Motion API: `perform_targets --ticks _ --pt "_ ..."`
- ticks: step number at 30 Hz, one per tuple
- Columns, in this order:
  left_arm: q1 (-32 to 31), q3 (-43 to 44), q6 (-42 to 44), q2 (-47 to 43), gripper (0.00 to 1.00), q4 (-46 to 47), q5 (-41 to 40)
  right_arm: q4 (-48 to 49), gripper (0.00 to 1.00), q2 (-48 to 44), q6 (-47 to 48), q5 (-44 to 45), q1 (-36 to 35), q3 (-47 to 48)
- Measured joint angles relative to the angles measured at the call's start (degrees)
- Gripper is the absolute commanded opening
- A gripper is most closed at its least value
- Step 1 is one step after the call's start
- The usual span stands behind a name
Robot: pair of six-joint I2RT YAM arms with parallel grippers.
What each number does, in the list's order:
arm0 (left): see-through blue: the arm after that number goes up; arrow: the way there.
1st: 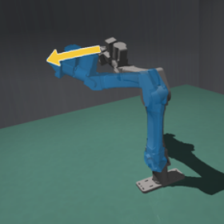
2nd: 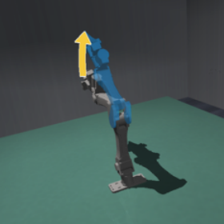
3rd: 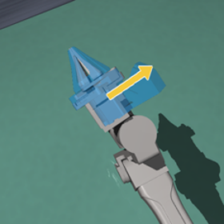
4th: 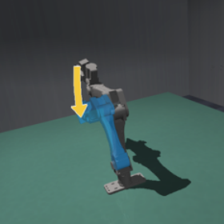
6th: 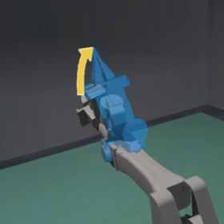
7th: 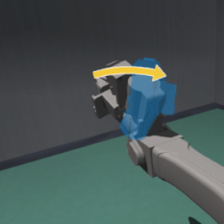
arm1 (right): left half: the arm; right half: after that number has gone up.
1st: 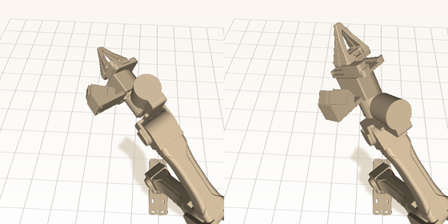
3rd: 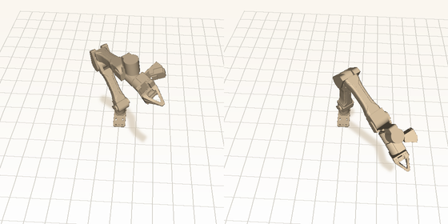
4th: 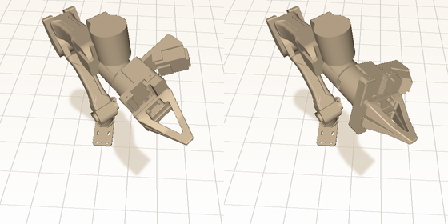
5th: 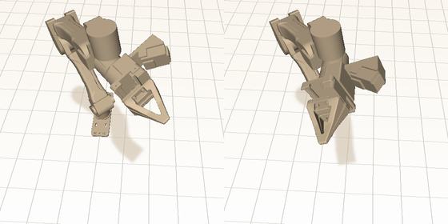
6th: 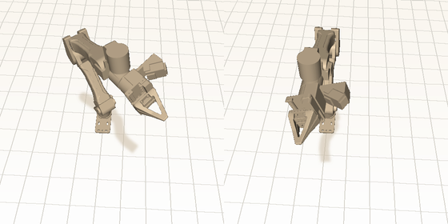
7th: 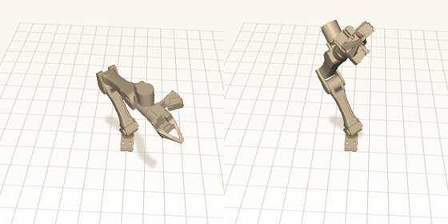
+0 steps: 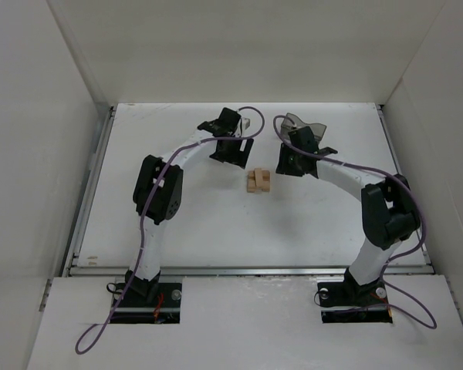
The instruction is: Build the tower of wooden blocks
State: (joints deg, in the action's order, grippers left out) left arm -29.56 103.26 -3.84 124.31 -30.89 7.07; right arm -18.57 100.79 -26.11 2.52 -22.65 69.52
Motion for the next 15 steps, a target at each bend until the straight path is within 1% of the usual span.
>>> perform_targets --ticks 10,15 --pt "-2.8 0.4 0.3 -0.7 0.8 -0.2 0.7 0.0 0.45 -0.7 -0.5 -1.6 -3.0 -3.2" --pt "-3.4 0.9 0.4 -0.7 0.8 -0.3 0.9 0.2 0.45 -1.0 -0.7 -1.7 -3.2 -4.3"
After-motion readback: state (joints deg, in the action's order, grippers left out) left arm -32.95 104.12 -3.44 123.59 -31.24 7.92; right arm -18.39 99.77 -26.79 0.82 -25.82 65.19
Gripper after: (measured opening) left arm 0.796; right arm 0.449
